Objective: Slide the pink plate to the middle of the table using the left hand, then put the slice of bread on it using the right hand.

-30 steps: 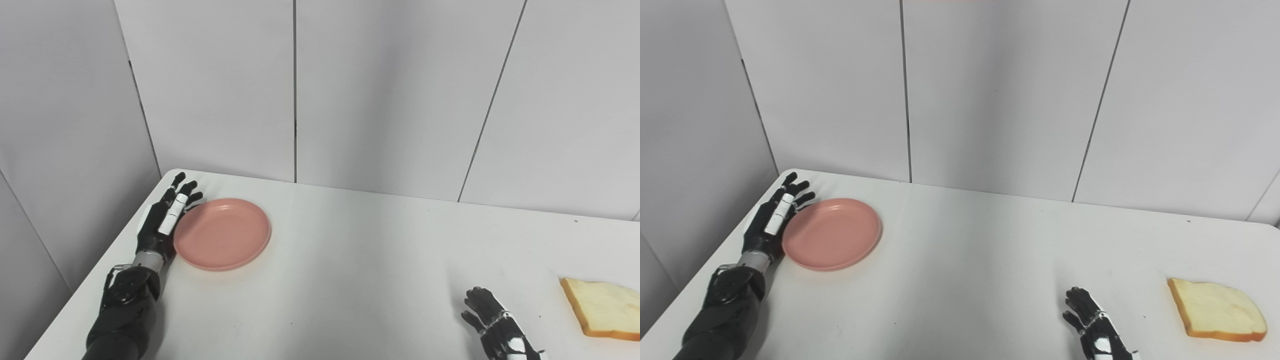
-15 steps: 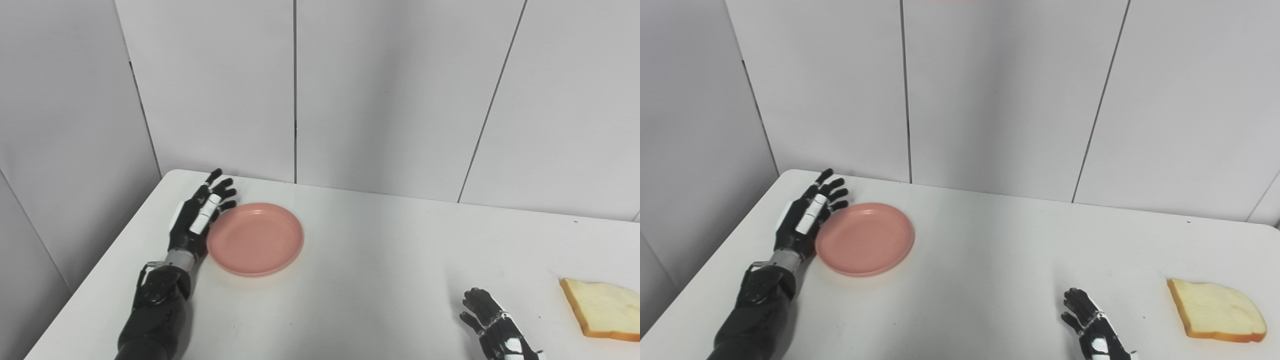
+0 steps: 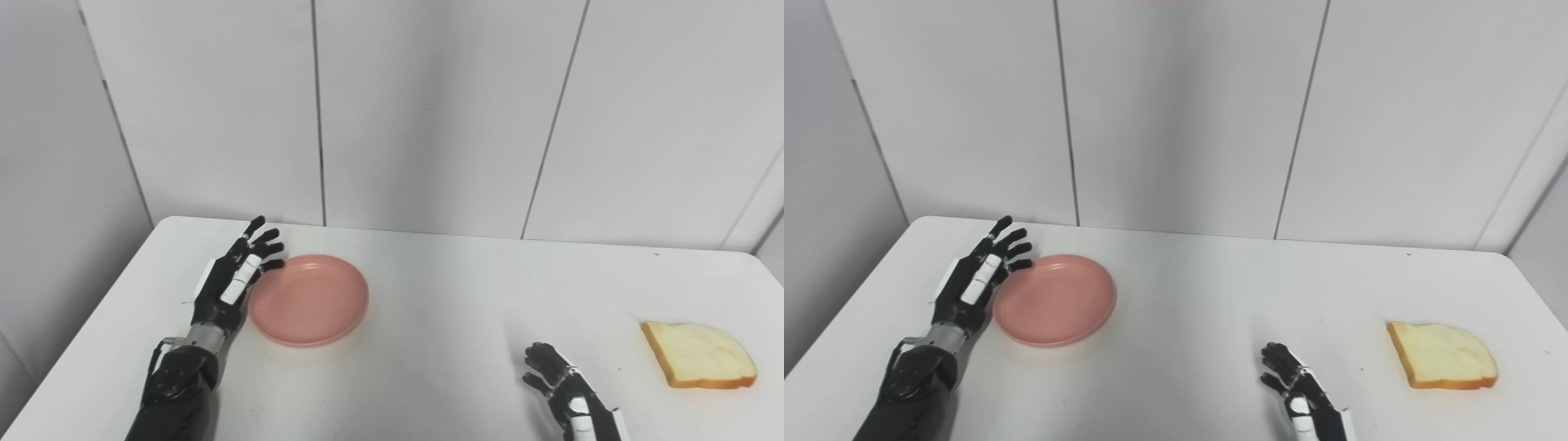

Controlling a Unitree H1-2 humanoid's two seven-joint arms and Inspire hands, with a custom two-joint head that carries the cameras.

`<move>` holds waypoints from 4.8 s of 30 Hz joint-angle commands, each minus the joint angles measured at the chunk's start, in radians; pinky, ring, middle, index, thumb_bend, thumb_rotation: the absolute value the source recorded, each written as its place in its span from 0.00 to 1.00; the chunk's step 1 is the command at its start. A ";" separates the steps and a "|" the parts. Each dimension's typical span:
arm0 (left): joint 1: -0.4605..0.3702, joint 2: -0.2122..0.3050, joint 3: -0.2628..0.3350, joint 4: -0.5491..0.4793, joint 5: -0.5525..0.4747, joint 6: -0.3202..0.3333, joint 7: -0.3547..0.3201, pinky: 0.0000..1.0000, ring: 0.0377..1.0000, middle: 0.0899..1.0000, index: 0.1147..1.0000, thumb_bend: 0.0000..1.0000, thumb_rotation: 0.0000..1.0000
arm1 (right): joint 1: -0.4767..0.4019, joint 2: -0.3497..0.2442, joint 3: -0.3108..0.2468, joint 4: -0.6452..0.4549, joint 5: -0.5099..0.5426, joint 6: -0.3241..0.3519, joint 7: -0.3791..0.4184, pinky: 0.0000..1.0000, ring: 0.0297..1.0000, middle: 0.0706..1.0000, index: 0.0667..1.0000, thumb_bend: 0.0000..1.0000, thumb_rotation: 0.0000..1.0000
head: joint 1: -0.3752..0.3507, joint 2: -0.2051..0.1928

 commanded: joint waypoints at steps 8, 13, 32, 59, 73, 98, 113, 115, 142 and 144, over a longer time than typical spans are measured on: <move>0.072 -0.051 -0.005 -0.120 -0.050 0.116 -0.020 0.74 0.82 0.85 0.89 0.90 0.70 | 0.091 0.045 0.050 0.018 -0.040 0.025 -0.032 0.81 0.84 0.81 0.78 0.81 0.93 | -0.070 0.013; 0.097 -0.069 -0.010 -0.200 -0.054 0.187 -0.005 0.75 0.82 0.86 0.91 0.91 0.72 | 0.089 0.056 0.071 0.011 -0.057 0.034 -0.050 0.82 0.85 0.82 0.79 0.79 0.95 | -0.102 0.017; 0.099 -0.143 -0.052 -0.256 -0.037 0.204 -0.009 0.81 0.83 0.85 0.89 0.92 0.69 | 0.084 0.059 0.115 0.006 -0.092 0.039 -0.089 0.82 0.86 0.84 0.81 0.75 0.99 | -0.140 0.027; 0.026 -0.219 -0.147 -0.183 0.010 0.122 -0.030 0.77 0.80 0.87 0.89 0.90 0.70 | 0.085 0.059 0.148 -0.011 -0.115 0.054 -0.107 0.80 0.85 0.84 0.81 0.72 1.00 | -0.171 0.038; 0.061 -0.244 -0.177 -0.292 -0.002 0.139 -0.044 0.78 0.81 0.85 0.89 0.90 0.71 | 0.086 0.061 0.152 -0.017 -0.120 0.064 -0.111 0.80 0.85 0.84 0.81 0.74 1.00 | -0.175 0.041; 0.082 -0.277 -0.171 -0.383 -0.016 0.101 -0.060 0.81 0.82 0.83 0.87 0.90 0.71 | 0.085 0.059 0.153 -0.015 -0.116 0.066 -0.109 0.80 0.85 0.84 0.81 0.74 1.00 | -0.175 0.043; 0.017 -0.279 -0.117 -0.183 0.048 -0.010 0.084 0.86 0.86 0.86 0.84 0.85 0.73 | 0.084 0.060 0.153 -0.014 -0.112 0.070 -0.110 0.81 0.85 0.84 0.81 0.74 1.00 | -0.175 0.042; 0.011 -0.284 -0.109 -0.162 0.054 -0.023 0.105 0.87 0.87 0.87 0.84 0.84 0.75 | 0.083 0.061 0.154 -0.012 -0.114 0.067 -0.110 0.80 0.85 0.84 0.81 0.75 1.00 | -0.175 0.042; -0.032 -0.277 -0.127 -0.242 0.069 0.255 0.129 0.94 0.94 0.98 0.96 0.88 0.80 | 0.085 0.062 0.160 -0.019 -0.123 0.072 -0.110 0.80 0.85 0.84 0.81 0.74 1.00 | -0.178 0.046; -0.036 -0.277 -0.127 -0.244 0.074 0.268 0.133 0.93 0.95 0.99 0.97 0.88 0.80 | 0.087 0.063 0.161 -0.023 -0.122 0.075 -0.109 0.80 0.85 0.84 0.81 0.73 1.00 | -0.179 0.049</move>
